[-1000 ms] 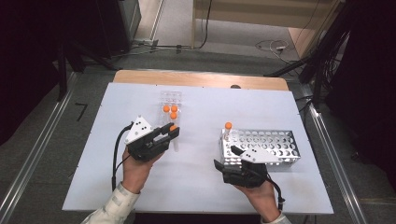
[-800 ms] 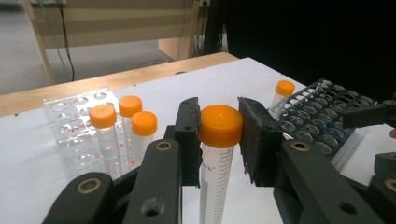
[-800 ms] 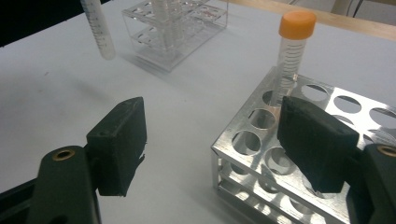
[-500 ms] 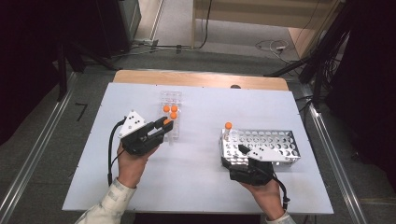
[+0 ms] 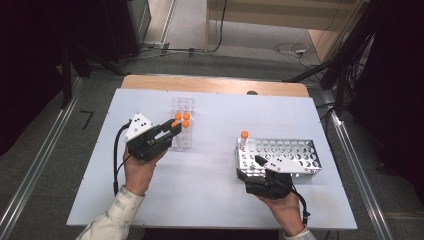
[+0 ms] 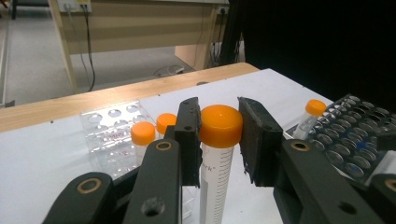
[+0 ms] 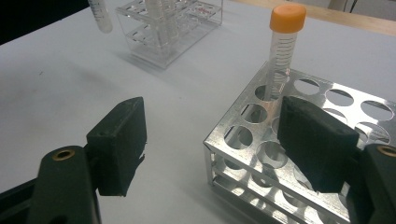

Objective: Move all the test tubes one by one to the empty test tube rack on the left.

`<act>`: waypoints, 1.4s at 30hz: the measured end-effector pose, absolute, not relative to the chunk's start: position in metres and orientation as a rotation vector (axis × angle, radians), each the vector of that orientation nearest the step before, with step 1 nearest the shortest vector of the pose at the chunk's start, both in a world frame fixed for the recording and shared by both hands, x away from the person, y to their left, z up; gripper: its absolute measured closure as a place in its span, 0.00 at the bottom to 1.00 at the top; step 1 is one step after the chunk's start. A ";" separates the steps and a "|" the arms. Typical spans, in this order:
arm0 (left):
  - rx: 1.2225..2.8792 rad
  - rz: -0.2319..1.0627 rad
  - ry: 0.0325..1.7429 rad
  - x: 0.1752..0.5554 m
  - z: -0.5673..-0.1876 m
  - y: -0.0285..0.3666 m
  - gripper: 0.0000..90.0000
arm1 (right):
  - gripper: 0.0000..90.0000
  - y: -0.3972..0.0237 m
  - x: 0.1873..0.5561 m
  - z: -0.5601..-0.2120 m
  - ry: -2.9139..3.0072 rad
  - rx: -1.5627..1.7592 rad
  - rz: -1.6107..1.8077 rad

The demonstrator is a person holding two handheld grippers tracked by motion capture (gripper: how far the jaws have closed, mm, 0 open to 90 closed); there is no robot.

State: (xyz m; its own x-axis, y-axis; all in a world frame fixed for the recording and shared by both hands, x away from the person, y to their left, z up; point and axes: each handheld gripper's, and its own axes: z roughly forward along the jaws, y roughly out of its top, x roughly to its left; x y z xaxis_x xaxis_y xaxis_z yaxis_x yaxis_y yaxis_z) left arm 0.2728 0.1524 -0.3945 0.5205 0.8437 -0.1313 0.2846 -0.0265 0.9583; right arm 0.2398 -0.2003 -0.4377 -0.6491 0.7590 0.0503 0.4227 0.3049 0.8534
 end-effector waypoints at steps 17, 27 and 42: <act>1.554 0.634 1.043 0.290 -0.387 0.160 0.78 | 0.25 -0.201 0.239 -0.437 2.211 1.069 1.295; 1.550 0.661 1.056 0.305 -0.383 0.156 0.78 | 0.25 -0.199 0.239 -0.438 2.221 1.057 1.289; 1.563 0.713 1.067 0.322 -0.392 0.151 0.78 | 0.25 -0.201 0.239 -0.437 2.213 1.059 1.301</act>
State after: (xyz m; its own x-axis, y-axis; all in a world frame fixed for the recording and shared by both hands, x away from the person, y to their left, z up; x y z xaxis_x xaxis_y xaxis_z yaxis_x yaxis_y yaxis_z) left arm 0.3216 0.1510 -0.3923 0.4216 0.9030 -0.0832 0.2682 -0.0365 0.9627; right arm 0.2390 -0.2012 -0.4370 -0.6529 0.7549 0.0613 0.4209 0.2944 0.8580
